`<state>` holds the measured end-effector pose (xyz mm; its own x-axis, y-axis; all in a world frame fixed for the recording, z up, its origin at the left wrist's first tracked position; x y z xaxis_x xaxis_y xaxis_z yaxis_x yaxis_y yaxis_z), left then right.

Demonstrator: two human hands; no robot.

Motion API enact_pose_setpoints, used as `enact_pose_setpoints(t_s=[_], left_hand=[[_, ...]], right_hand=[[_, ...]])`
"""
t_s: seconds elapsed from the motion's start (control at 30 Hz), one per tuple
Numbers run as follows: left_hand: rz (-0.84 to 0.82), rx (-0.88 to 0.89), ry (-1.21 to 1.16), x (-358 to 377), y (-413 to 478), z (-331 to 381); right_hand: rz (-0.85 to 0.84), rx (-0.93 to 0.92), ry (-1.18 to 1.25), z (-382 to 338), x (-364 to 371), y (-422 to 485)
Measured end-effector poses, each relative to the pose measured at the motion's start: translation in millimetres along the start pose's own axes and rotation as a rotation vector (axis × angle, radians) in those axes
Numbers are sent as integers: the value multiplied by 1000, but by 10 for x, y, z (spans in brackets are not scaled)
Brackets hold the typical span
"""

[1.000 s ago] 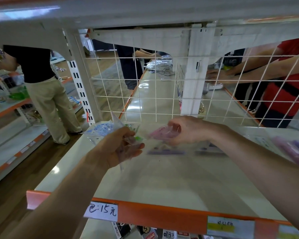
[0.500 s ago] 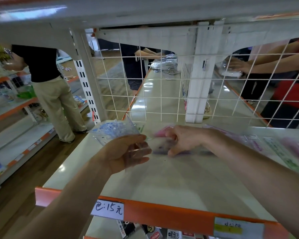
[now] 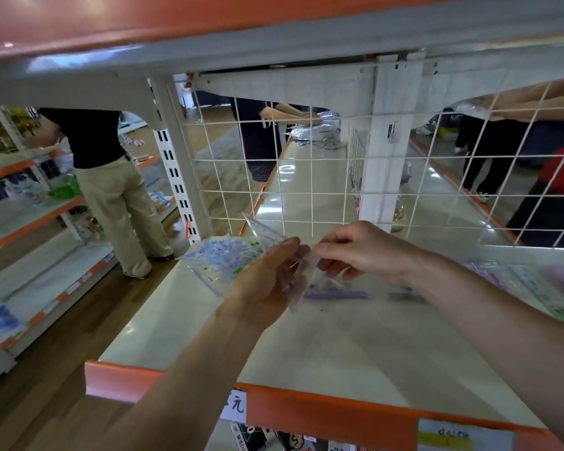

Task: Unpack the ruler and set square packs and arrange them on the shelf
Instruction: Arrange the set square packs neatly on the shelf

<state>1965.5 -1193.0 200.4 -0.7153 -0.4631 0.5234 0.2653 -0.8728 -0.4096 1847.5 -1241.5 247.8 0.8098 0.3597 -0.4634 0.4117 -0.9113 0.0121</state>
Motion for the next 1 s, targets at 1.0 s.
enact_pose_setpoints(t_s=[1.0], left_hand=[[16,-34,-4,-125,-95,16]], right_hand=[[212,-128,-181,175,-321,83]])
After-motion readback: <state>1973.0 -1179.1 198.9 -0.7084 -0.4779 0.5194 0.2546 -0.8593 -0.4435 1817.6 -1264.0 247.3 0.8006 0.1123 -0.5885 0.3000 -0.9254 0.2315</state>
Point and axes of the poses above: each hand's wrist, its own y-axis towards the middle knuckle, its own x-axis out of the palm, z = x × y, the point moved 7 cm from there along y, towards the middle knuckle, and after that the axes turned 13 degrees about z, right-handed, at the moved point
